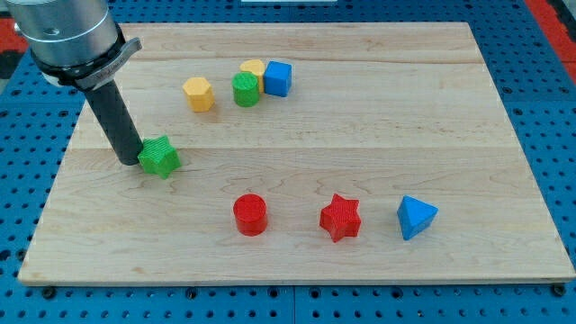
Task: Push green star towards red circle
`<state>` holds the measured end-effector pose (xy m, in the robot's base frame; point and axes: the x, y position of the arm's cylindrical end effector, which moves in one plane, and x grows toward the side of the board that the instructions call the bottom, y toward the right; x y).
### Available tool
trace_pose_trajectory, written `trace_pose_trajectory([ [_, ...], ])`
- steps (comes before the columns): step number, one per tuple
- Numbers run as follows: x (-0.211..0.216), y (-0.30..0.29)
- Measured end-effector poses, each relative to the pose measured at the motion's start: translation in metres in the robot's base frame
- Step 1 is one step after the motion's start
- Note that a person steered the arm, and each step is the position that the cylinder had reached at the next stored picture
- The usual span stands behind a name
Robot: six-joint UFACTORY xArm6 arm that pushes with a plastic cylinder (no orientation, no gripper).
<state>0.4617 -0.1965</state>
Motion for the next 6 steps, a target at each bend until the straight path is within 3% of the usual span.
trace_pose_trajectory([
  [3,-0.006,-0.020],
  [4,-0.021,0.000],
  [6,0.012,0.046],
])
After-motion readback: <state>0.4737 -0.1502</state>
